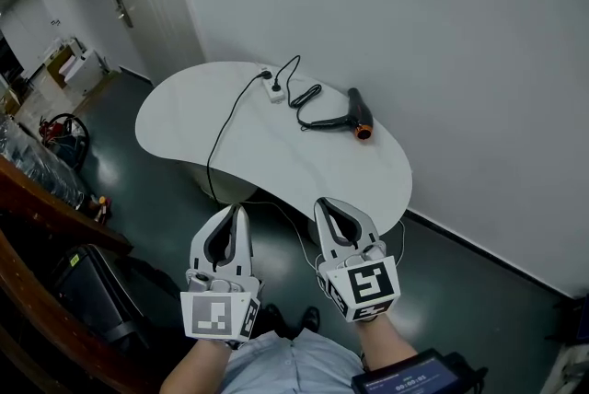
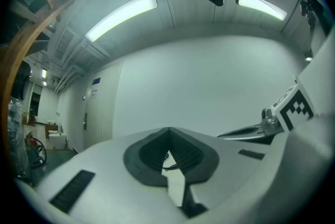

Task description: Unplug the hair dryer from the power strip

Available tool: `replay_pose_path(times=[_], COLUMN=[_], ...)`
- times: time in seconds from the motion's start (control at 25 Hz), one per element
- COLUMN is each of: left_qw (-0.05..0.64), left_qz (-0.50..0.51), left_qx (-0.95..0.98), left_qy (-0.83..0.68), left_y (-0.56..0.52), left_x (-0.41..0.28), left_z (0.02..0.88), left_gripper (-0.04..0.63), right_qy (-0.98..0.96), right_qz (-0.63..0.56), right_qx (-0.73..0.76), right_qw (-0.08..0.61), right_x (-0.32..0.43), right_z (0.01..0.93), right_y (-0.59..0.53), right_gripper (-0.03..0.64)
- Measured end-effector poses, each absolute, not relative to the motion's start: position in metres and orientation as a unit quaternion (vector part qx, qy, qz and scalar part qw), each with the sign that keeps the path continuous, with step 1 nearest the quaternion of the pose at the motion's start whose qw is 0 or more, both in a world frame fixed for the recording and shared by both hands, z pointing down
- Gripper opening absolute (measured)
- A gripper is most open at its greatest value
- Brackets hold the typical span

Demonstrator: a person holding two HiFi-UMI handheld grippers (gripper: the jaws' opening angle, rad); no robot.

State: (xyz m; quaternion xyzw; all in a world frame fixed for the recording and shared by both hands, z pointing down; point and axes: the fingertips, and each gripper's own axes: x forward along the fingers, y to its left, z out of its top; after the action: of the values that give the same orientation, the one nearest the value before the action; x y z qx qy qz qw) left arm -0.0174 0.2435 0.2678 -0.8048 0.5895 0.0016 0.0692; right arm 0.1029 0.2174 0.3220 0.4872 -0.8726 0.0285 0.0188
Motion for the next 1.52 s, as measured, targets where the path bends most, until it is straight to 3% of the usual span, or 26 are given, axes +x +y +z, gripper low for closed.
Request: replay_pose_path(times=[0.52,1.08,1.52], left_qw=[0.037,0.057,0.040], left_qz=[-0.003,0.034,0.034], left_qx=[-0.797,-0.813,-0.831], left_qy=[0.602,0.579,0.554], left_y=[0.149,0.010,-0.038], left_x=[-0.060,-0.132,-0.132], left_z=[0.297,0.268,0.281], left_gripper=[-0.002,-0.002,-0.002], right_qy=[-0.871,-0.850,-0.833], right_qz=[0.042,0.003,-0.001], right_qx=[0.487,0.525,0.551], right_qw=[0.044,0.042,0.048], right_x=[0.069,0.009,0.010], right_z=[0.349,0.316,0.314], right_y=[0.116,-0.016,-0.056], right_gripper=[0.002,0.002,0.002])
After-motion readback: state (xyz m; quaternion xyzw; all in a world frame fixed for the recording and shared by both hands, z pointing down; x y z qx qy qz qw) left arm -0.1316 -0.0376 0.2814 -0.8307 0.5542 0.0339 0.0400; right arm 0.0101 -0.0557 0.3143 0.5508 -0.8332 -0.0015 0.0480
